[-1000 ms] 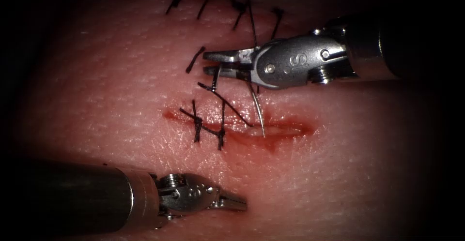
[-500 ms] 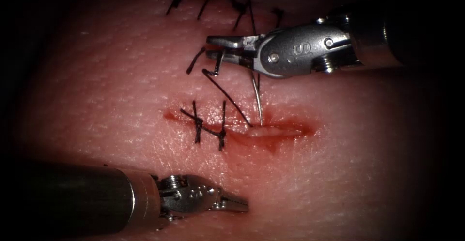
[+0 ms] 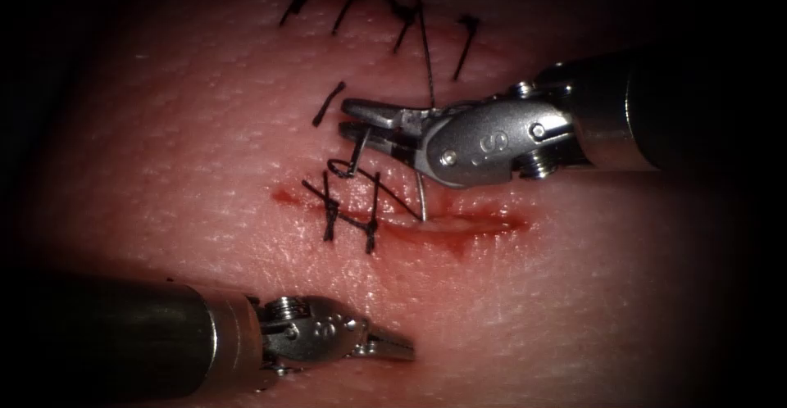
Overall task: Wound Closure
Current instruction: Pass the needle through the tissue on the bottom of the cut.
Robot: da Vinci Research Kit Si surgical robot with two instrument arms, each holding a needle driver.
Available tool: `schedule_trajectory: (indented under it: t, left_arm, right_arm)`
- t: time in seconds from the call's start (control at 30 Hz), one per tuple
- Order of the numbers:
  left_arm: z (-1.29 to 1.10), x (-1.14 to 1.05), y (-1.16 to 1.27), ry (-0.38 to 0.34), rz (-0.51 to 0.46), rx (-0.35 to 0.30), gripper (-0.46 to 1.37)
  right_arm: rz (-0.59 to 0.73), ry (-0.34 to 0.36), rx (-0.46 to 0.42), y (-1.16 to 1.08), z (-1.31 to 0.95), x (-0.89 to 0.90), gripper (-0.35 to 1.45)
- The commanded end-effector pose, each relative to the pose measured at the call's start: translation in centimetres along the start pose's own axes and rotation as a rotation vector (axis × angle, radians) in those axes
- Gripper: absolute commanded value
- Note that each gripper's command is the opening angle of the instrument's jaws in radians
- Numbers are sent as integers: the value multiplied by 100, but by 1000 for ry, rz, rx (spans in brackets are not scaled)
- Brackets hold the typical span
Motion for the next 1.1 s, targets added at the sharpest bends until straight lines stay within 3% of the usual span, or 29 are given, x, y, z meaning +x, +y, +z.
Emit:
schedule_trajectory:
  t: [0.03,0.53,0.83,1.1]
  left_arm:
    - [0,1,0,3,-2,8,-30]
    - [10,14,0,16,0,16,-28]
    - [10,13,0,15,7,13,-30]
    - [12,12,-2,15,9,13,-30]
  right_arm:
    - [23,-6,-12,0,-2,1,-35]
    - [494,-114,-120,5,-22,-17,-35]
    - [672,-165,-102,27,-21,-37,-35]
    - [693,-162,-101,41,-19,-47,-35]
